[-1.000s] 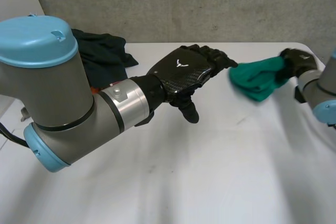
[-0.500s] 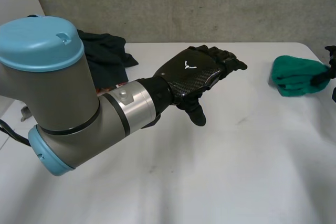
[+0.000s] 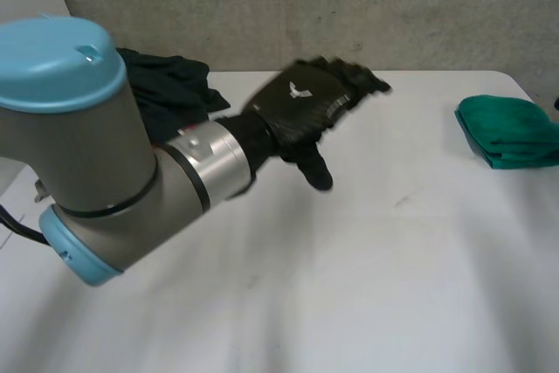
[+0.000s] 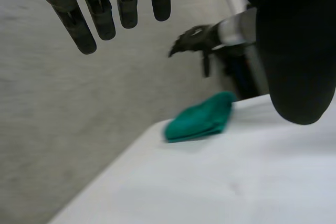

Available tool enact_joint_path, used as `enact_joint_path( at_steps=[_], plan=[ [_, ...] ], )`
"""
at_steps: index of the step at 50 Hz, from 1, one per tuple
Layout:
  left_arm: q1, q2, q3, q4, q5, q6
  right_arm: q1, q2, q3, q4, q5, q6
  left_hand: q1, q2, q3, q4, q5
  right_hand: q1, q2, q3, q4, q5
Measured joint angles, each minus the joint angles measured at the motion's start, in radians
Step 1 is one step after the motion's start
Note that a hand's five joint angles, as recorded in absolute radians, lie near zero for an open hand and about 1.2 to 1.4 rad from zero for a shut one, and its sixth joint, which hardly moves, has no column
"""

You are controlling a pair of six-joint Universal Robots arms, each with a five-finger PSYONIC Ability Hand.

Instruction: Fold the laundry.

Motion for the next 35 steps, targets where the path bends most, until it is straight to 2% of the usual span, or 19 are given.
enact_joint_path(
  at_steps=[4,7,11,14,17,19,22,25,27,28,29,30,31,32,35],
  plan=[
    [0.068,0.024,0.012,0.061,-0.124,0.013,0.044,-0.132,0.178,-0.052,-0.090,-0.056,0.000,0.000,0.000,0.000,0.000,0.000,0.000,0.000,0.000,0.000],
    [0.149,0.029,0.023,0.118,-0.228,0.055,0.100,-0.245,0.349,-0.051,-0.211,-0.108,0.000,0.000,0.000,0.000,0.000,0.000,0.000,0.000,0.000,0.000],
    [0.262,-0.004,0.047,0.178,-0.317,0.181,0.146,-0.359,0.513,0.001,-0.315,-0.171,0.000,0.000,0.000,0.000,0.000,0.000,0.000,0.000,0.000,0.000],
    [0.373,-0.098,0.098,0.212,-0.349,0.357,0.167,-0.461,0.652,0.058,-0.373,-0.256,0.000,0.000,0.000,0.000,0.000,0.000,0.000,0.000,0.001,0.000],
    [0.456,-0.215,0.165,0.222,-0.341,0.495,0.176,-0.529,0.756,0.096,-0.393,-0.342,0.000,0.000,0.000,0.000,0.000,0.000,0.000,0.000,0.000,0.000],
    [0.494,-0.285,0.208,0.224,-0.321,0.547,0.180,-0.552,0.803,0.109,-0.395,-0.385,0.000,0.000,0.000,0.000,0.000,0.000,0.000,0.000,0.000,0.000],
    [0.546,-0.405,0.283,0.222,-0.257,0.596,0.185,-0.575,0.867,0.118,-0.390,-0.444,0.001,0.002,0.001,0.002,0.000,0.000,0.000,0.000,0.000,0.000],
    [0.573,-0.485,0.337,0.222,-0.198,0.606,0.185,-0.580,0.900,0.119,-0.384,-0.467,0.101,0.068,0.065,0.070,0.060,0.000,0.000,0.000,0.000,0.000],
    [0.584,-0.529,0.371,0.223,-0.160,0.605,0.183,-0.580,0.917,0.118,-0.381,-0.473,0.292,0.230,0.223,0.236,0.220,0.000,0.000,0.000,0.000,0.000],
    [0.586,-0.544,0.384,0.225,-0.148,0.603,0.182,-0.579,0.922,0.117,-0.380,-0.474,0.292,0.230,0.223,0.236,0.220,0.000,0.000,0.000,0.000,0.000],
    [0.587,-0.556,0.397,0.229,-0.137,0.600,0.181,-0.578,0.928,0.117,-0.380,-0.473,0.544,0.461,0.453,0.465,0.439,0.000,0.000,0.000,0.000,0.000],
    [0.587,-0.566,0.409,0.237,-0.128,0.595,0.180,-0.577,0.933,0.116,-0.379,-0.472,0.544,0.461,0.453,0.465,0.439,0.000,0.000,0.000,0.000,0.000],
    [0.587,-0.574,0.420,0.249,-0.122,0.587,0.179,-0.576,0.938,0.115,-0.379,-0.471,0.794,0.748,0.724,0.737,0.694,0.000,0.000,0.000,0.000,0.000],
    [0.586,-0.578,0.428,0.261,-0.118,0.579,0.178,-0.575,0.942,0.114,-0.379,-0.470,0.885,0.869,0.848,0.863,0.810,0.000,0.000,0.000,0.000,0.000],
    [0.584,-0.584,0.444,0.322,-0.114,0.537,0.177,-0.573,0.956,0.112,-0.379,-0.465,0.904,0.976,0.966,0.984,0.893,0.000,0.000,0.000,0.000,0.000]
  ],
)
